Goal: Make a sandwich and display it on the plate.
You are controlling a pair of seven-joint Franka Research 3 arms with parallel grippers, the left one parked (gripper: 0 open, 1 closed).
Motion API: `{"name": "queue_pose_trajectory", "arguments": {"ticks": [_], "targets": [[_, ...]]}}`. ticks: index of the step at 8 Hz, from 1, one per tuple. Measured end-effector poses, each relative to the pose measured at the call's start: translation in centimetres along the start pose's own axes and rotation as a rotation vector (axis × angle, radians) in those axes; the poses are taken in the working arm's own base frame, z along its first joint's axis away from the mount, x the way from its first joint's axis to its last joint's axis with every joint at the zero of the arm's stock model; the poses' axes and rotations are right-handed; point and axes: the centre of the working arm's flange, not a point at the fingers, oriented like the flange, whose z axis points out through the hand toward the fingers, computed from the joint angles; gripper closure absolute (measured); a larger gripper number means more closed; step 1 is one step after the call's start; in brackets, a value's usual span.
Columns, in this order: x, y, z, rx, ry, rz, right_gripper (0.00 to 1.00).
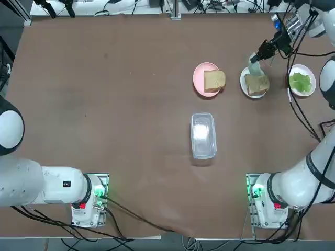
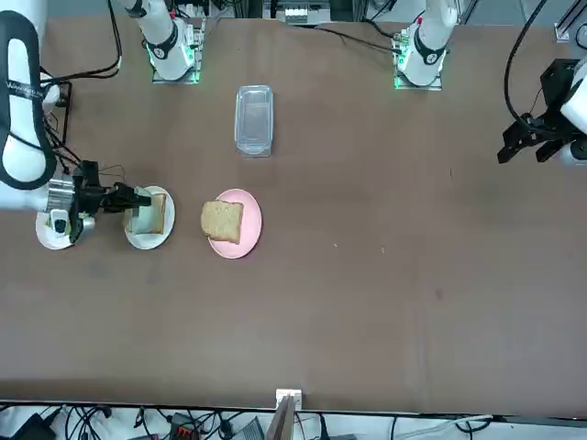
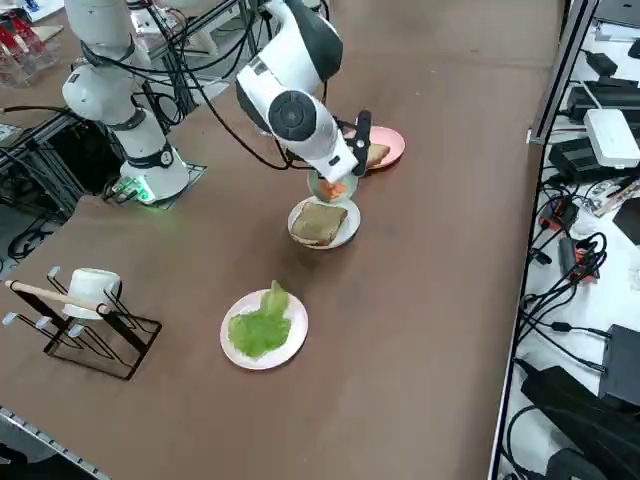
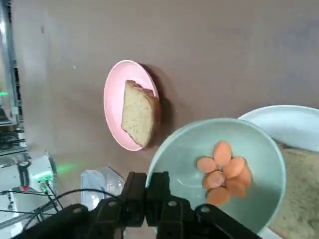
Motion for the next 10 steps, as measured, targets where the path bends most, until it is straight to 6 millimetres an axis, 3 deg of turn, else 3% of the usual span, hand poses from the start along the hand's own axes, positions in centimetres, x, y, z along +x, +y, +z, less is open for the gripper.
{"name": "queue_pose_trajectory", "arguments": {"ticks": [7,10], "targets": [[-4.2,7.5,0.0,0.320,0.110,-0.037,0.97],[-5.2,9.5,1.0,0.399,0.140,-0.066,0.97]]}}
